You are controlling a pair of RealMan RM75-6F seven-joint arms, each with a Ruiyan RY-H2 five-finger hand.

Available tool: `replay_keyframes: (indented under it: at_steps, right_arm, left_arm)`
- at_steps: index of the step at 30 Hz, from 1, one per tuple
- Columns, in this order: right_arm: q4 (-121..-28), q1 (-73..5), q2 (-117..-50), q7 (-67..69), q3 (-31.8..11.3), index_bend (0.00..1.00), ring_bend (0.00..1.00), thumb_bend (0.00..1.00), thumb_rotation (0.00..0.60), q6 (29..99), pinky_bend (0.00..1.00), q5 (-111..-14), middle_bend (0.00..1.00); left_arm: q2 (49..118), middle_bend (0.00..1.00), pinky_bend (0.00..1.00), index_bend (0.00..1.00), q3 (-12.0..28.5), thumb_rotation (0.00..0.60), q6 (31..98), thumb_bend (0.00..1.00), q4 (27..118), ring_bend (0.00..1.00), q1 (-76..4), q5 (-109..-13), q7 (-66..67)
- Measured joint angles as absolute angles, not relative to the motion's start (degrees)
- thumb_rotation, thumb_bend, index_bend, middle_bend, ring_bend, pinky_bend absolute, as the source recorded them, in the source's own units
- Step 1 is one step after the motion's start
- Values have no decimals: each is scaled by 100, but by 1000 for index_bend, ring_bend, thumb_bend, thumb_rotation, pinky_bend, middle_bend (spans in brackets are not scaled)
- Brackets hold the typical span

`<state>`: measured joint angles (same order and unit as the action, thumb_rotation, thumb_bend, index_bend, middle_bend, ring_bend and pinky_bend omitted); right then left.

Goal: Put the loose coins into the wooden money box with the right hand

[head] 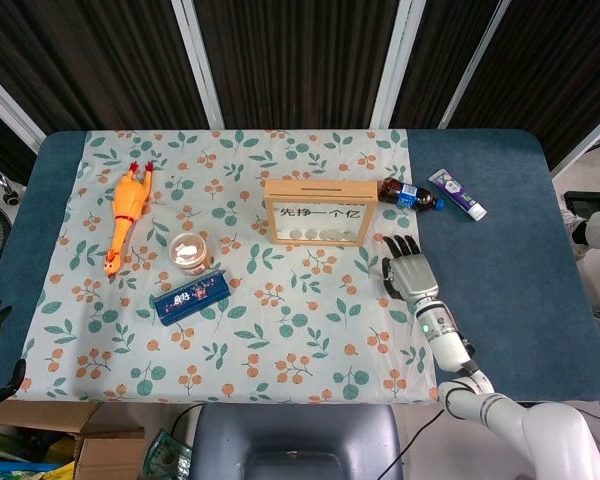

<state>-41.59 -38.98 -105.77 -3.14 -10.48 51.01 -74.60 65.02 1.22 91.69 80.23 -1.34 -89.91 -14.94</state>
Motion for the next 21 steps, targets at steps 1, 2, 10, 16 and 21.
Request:
replay_keyframes:
  at_steps: [1,2,10,16,21]
  right_arm:
    - [-4165,-3899,-10575,-303,-1052,668,0,584,600,5114,0,-7463,193]
    - [-4169,-3899,-10572,-292,-1054,669,0,584,600,5127,0,-7468,194]
    - [-4210,-3906,-10552,-234,-1069,686,0,588,600,5156,0,-7477,208]
    - [-4208,-3902,-10561,-243,-1073,718,0,597,600,5170,0,-7469,233]
    - [-4264,-3887,-10536,-219,-1090,732,0,607,600,5234,0,-7469,244]
  left_arm:
    - [6501,0,0,0,121,600,9169,440,8022,0,-134,-8993,-1497]
    - [6501,0,0,0,121,600,9172,440,8021,0,-134,-8996,-1497]
    - [6504,0,0,0,120,600,9188,439,8010,0,-131,-9008,-1519]
    - [6506,0,0,0,122,600,9177,439,8007,0,-135,-9003,-1522]
    - [6505,0,0,0,121,600,9184,441,8009,0,-133,-9007,-1525]
